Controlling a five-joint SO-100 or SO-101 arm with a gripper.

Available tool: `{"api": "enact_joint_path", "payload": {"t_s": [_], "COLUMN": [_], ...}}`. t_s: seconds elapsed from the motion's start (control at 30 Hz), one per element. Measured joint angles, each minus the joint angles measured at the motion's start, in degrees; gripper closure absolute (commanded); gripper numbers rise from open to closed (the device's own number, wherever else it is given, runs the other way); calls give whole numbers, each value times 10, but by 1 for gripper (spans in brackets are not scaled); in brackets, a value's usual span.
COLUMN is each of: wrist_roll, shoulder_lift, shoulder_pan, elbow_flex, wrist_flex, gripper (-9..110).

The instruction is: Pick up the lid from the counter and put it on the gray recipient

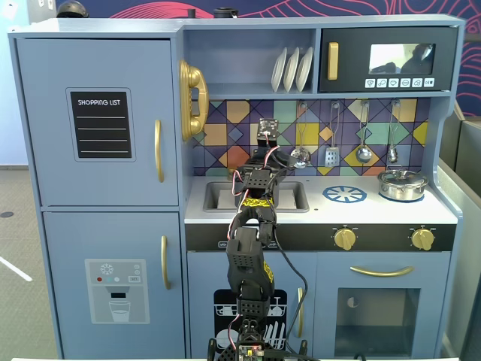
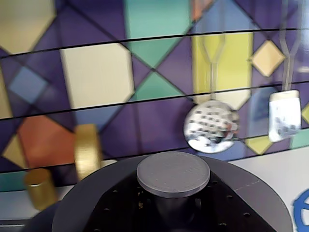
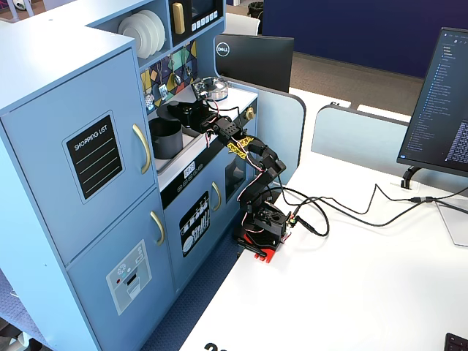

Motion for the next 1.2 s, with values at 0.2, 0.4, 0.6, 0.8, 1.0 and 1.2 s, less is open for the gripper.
{"api": "enact_joint_path", "payload": {"t_s": [0.2,0.4,0.6,0.8,1.0,1.2], "wrist_roll": [0,-3,-18,-23,-25,-28], "shoulder_lift": [1,4,4,4,-11,-27], "shoulder_pan": [-36,-52,-60,-61,-61,-61], "elbow_flex": [0,0,12,14,14,14], "wrist_flex": [10,10,10,-3,-19,-32], "gripper": [102,102,102,102,102,102]}}
